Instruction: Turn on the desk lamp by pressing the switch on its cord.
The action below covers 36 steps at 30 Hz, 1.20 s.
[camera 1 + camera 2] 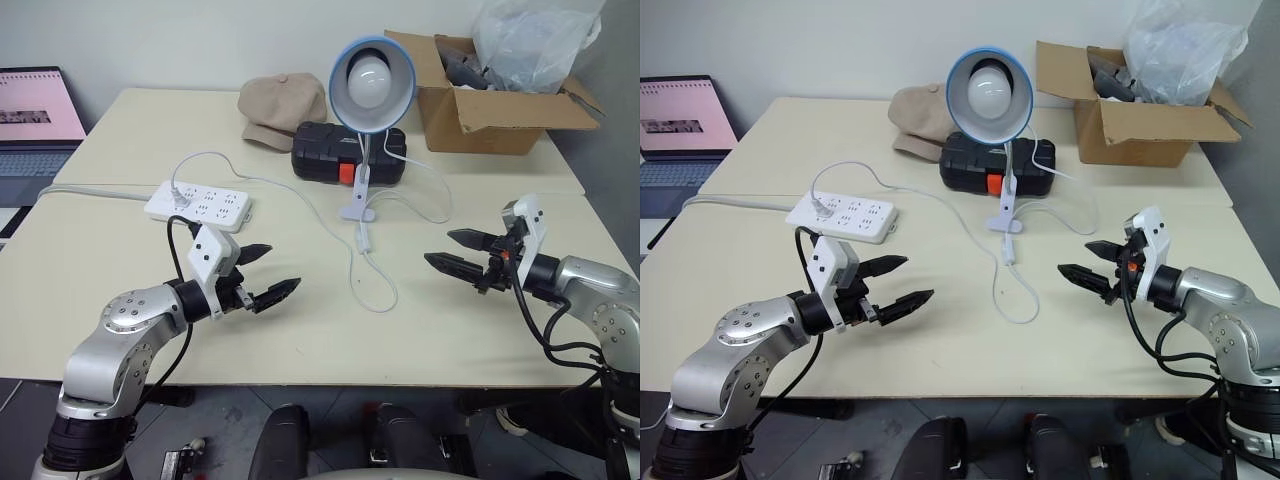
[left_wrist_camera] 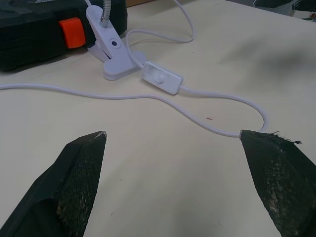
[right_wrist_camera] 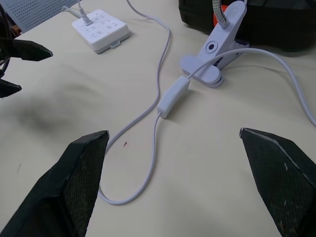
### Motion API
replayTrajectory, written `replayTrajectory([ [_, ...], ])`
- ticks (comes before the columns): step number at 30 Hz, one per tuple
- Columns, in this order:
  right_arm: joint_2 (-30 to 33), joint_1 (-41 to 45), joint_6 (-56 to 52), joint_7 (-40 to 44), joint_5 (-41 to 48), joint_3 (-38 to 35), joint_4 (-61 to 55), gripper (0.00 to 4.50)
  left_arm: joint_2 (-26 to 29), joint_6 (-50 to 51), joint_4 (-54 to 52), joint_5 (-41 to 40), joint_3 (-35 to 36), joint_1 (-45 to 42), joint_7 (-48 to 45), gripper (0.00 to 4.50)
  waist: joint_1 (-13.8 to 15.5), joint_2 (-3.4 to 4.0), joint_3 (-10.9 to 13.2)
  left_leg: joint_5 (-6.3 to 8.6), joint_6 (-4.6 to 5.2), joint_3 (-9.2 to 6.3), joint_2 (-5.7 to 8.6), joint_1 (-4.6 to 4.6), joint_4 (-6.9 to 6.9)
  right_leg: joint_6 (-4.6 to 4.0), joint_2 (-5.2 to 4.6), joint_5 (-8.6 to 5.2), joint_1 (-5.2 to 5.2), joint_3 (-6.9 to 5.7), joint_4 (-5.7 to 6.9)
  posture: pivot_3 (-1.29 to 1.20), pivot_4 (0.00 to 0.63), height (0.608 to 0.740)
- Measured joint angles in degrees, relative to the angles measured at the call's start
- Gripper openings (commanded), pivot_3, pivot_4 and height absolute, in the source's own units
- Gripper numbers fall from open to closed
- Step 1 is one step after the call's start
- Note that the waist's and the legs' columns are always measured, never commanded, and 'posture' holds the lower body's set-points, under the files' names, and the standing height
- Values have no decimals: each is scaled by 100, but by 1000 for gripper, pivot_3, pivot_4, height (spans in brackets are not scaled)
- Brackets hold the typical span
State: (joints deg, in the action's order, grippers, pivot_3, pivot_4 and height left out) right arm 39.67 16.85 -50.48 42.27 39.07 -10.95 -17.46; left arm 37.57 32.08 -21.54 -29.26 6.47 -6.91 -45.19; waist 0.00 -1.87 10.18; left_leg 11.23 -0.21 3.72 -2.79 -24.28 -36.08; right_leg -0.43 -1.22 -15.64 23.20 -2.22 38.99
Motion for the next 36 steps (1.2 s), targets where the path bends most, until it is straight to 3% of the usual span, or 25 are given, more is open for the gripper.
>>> replayTrajectory([
  [14, 47, -6, 129, -10, -189, 101, 21, 4453, 664, 33, -23, -42, 207, 113, -372, 4500, -1, 0, 0, 0, 0, -1, -1, -2, 1, -1, 1, 0, 3, -2, -2, 0, 150, 740],
  [21, 89, 83, -36, -14, -196, 169, 112, 4453, 1016, 299, 39, -892, 732, 2, -1105, 4500, -8, 0, 0, 0, 0, -2, -2, -4, 1, -1, 1, -1, 3, -3, -2, 0, 150, 740],
  [28, 200, 330, -345, -21, -200, 377, 239, 4453, 1037, 559, 314, -966, 783, -311, -982, 4500, -4, 1, 1, 0, 0, -3, 0, -7, 0, -1, 0, -1, 5, -4, -2, 0, 150, 740],
  [36, 337, 1387, -1079, 215, -26, 698, 848, 4453, 876, 616, 288, -839, 256, -591, -837, 4500, -17, 1, 1, 0, 0, -2, -3, -7, 2, -1, 4, -1, 8, -1, -2, 0, 150, 740],
])
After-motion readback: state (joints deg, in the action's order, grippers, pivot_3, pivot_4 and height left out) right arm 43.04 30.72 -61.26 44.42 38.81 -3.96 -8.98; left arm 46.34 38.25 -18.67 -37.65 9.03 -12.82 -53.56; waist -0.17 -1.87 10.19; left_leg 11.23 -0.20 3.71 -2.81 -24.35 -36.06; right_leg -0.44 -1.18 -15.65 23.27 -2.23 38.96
